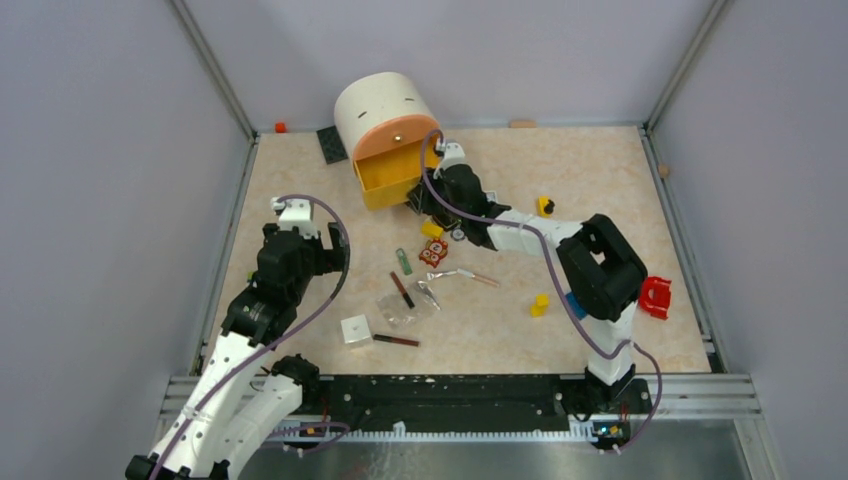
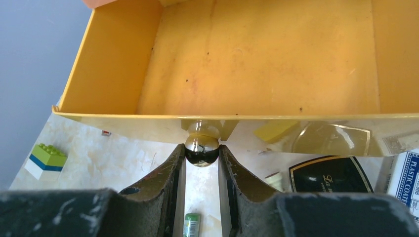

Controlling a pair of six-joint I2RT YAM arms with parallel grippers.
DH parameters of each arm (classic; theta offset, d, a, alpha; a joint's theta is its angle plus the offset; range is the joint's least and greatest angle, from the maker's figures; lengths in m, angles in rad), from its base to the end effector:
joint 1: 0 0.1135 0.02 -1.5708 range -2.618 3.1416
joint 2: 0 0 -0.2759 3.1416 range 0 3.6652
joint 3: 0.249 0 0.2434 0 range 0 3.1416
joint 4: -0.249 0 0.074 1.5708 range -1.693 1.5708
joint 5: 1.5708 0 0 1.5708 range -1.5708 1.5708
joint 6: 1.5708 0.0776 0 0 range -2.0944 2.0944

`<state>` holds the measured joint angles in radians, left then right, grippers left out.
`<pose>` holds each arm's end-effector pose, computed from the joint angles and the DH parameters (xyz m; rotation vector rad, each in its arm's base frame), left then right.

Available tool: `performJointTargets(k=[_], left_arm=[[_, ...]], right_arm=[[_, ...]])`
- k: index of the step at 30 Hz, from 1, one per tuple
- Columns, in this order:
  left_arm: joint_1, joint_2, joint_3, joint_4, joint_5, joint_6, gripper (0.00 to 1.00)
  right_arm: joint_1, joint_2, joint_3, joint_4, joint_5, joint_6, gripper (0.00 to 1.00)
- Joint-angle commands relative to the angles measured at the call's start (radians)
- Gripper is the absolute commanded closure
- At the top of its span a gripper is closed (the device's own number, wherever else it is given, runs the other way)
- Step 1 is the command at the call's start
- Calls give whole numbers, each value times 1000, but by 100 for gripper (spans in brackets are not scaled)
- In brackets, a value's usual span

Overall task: Organize the makeup
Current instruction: Open the drawer in the storage box.

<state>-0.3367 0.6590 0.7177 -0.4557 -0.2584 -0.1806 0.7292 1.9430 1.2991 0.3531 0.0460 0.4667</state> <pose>0.1682 -0.0379 0.2985 -0.0159 1.9548 -0.0867 0.3679 0.3239 0.2334 -0.2205 1.9237 0.7747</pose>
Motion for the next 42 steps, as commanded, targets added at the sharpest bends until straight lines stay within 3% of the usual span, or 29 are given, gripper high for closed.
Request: performJointTargets(k=[1,29,36,42], left_arm=[[5,0,-2,46,5,7,1],[6,10,-3,45,3,9,1],[5,21,0,38,-40,2,1],[5,77,48,-41,-166,-97,1]], right_arm=[[22,-88,-32,7,-13,-25,96],[35,-194,-104,-37,10,-57,94],[36,-217,-126,-105,35,-59,70],[36,-350,-221,-121,60,-71,56]])
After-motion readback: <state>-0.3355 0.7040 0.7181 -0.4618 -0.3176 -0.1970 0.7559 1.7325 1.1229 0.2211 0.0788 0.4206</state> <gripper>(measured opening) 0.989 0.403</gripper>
